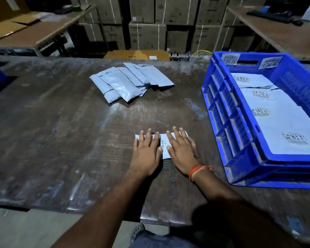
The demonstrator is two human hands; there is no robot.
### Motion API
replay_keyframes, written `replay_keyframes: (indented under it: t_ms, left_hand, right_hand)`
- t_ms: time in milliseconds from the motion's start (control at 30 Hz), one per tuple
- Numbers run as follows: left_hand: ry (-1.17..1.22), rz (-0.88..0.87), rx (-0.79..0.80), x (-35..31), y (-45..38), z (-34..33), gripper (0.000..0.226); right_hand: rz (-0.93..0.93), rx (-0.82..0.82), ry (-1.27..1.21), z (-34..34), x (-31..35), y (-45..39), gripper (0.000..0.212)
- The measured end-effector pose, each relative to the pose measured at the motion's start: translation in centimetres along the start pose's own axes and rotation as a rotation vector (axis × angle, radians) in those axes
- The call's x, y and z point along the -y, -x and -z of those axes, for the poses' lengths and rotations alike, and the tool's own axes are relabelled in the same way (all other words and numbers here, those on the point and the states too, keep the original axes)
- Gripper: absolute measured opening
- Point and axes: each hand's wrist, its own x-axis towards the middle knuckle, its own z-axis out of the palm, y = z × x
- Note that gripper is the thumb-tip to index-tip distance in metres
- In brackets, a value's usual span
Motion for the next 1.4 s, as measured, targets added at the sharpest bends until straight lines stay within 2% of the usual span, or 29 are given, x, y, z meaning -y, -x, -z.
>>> replay_keyframes:
  t_ms: [67, 100, 200, 333, 433, 533, 633, 767, 900, 1100, 1200, 1400]
  left_hand:
    - [-0.039, 0.037, 0.036, 0.0, 0.4, -0.7, 0.059]
    - [-0.061, 0.053, 0.039, 0.3, 0.5, -0.9, 0.058]
    - [-0.105, 0.114, 0.029, 1.5, 1.0, -1.1, 0.058]
    - [-0.098, 0.283, -0.003, 2.2, 1.1, -0.3, 0.057]
    - [-0.093, 0.437, -0.047, 0.9, 0.8, 0.9, 0.051]
    - [0.050, 0.515, -0.083, -0.3, 0.5, 1.4, 0.036]
    - [0.265, 0.563, -0.078, -0.6, -0.1, 1.9, 0.033]
    - [0.535, 0.662, -0.085, 0.7, -1.5, 2.3, 0.033]
    - [0.929, 0.657, -0.053, 1.1, -2.3, 4.1, 0.035]
    - [1.192, 0.617, -0.152, -0.3, -3.8, 10.3, 0.025]
    - [1.262, 0.561, -0.201, -1.3, -4.5, 13.0, 0.024]
    - [1.251, 0.418, -0.274, -4.7, -5.1, 16.9, 0.016]
  right_hand:
    - [0.009, 0.111, 0.052, -0.4, -0.4, -0.2, 0.077]
    - [0.002, 0.122, 0.056, -0.6, -0.6, -0.1, 0.073]
    - [-0.072, 0.097, 0.043, -1.0, -1.6, 0.2, 0.060]
    - [-0.231, 0.129, 0.038, -0.6, -1.7, 0.0, 0.062]
    - [-0.389, 0.048, -0.018, 0.5, -0.3, -0.2, 0.065]
    - [-0.481, 0.038, -0.153, 1.3, 0.3, -0.6, 0.064]
    - [-0.517, 0.050, -0.348, 1.5, -0.4, -1.1, 0.061]
    - [-0.527, 0.005, -0.708, 2.5, -1.0, -0.9, 0.041]
    - [-0.463, -0.112, -0.800, 4.8, -1.4, -1.3, 0.031]
    - [-0.293, -0.251, -0.845, 10.4, -1.4, -3.2, 0.029]
    - [-0.232, -0.315, -0.858, 13.5, -1.3, -3.6, 0.025]
    - [-0.191, -0.426, -0.867, 18.2, -3.4, -3.6, 0.019]
